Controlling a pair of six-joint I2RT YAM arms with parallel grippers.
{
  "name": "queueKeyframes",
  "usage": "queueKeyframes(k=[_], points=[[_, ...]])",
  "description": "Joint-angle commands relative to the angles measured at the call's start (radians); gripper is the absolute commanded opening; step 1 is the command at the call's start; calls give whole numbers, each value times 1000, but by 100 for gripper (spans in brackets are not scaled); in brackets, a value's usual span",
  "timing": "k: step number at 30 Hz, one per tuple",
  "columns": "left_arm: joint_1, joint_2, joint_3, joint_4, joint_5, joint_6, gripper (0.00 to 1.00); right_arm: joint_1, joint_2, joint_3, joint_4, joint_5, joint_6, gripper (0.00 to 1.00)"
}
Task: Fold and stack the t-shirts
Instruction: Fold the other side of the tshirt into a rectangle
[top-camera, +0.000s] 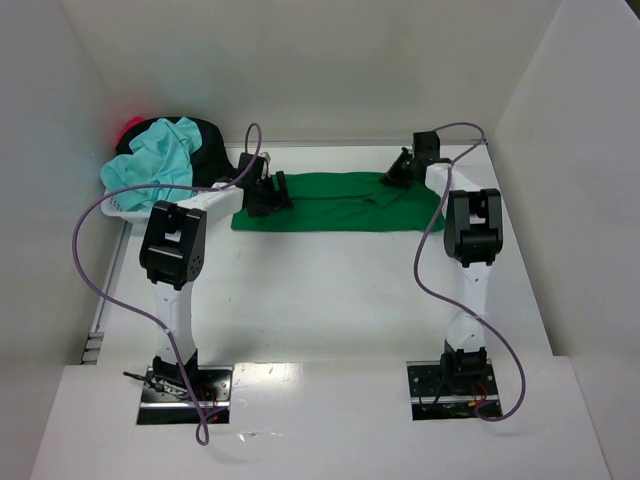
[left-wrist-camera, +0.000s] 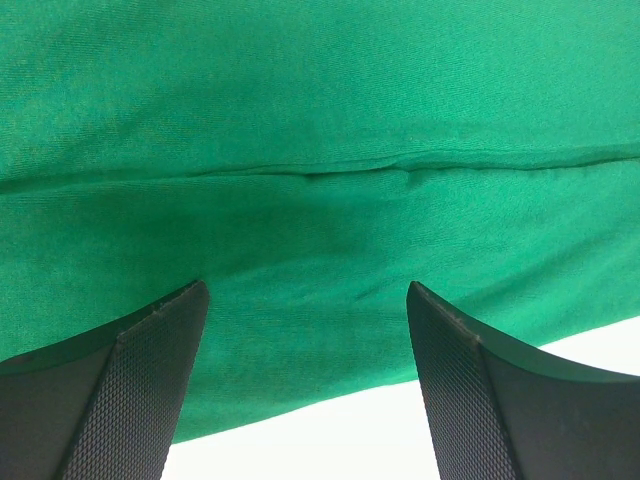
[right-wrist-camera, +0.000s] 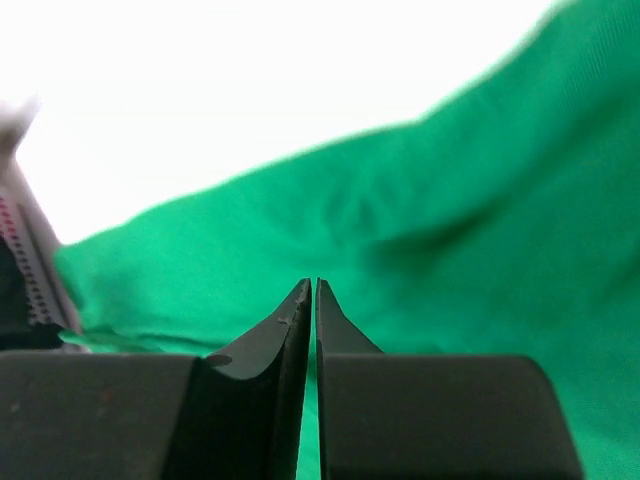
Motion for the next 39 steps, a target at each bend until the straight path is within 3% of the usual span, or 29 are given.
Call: queueKeyframes(k=[1,5,12,17,20,34,39], points=[[9,39,-11,-31,1,22,88,14,51,143,-44,-14,-1,9],[9,39,-11,-31,10,22,88,14,12,137,-73,18,-10,36],[9,39,-20,-31,21,22,88,14,-210,-108,-66,119,-30,49],[18,49,-29,-31,21,22,88,14,-291,-280,-4,118,-12,50],[18,58,-38,-22,21,22,88,23,-279,-303,5,106,-12,50],[18,76,-38,-40,2,31,87,42,-143,-240,17,96,8,50],[18,85,-38,-40,12,31,87,42,-116,-208,17,87,8,36]])
